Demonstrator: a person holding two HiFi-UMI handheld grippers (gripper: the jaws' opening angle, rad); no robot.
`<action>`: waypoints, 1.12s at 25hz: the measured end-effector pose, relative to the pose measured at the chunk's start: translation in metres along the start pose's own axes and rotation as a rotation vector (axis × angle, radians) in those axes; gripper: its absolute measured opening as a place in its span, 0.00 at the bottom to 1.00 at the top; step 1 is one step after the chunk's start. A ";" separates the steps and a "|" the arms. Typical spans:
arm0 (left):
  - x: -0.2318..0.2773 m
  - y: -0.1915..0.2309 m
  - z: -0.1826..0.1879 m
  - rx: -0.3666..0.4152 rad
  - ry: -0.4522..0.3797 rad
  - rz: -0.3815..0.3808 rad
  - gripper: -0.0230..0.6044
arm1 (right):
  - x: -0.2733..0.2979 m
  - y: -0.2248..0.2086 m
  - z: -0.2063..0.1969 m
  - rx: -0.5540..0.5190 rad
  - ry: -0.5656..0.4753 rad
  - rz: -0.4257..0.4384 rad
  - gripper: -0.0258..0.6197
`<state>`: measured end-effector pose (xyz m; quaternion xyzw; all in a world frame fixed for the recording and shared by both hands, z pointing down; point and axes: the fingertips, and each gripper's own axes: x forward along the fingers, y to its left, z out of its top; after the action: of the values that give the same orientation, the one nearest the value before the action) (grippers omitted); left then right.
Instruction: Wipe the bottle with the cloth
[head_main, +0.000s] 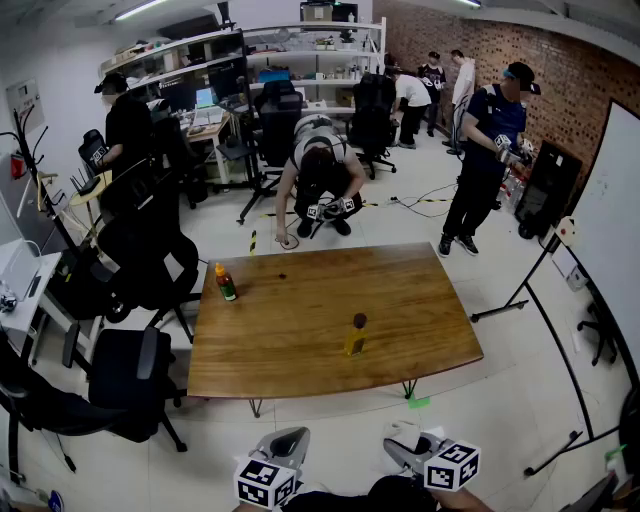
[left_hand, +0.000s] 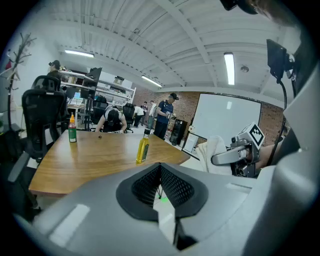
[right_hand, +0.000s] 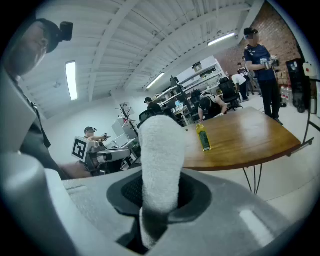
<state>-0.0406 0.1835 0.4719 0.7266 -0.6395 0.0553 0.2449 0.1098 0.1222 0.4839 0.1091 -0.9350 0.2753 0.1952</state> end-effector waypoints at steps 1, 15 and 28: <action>0.001 0.004 0.000 0.001 -0.004 0.001 0.06 | 0.002 -0.001 0.000 -0.004 -0.002 -0.004 0.15; 0.060 0.034 0.054 0.021 -0.117 0.003 0.07 | 0.045 -0.068 0.052 -0.036 0.035 0.030 0.15; 0.196 0.039 0.126 0.329 -0.038 0.044 0.26 | 0.091 -0.168 0.158 -0.094 0.100 0.239 0.15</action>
<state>-0.0729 -0.0495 0.4496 0.7437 -0.6421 0.1508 0.1091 0.0321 -0.1133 0.4806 -0.0264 -0.9423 0.2576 0.2122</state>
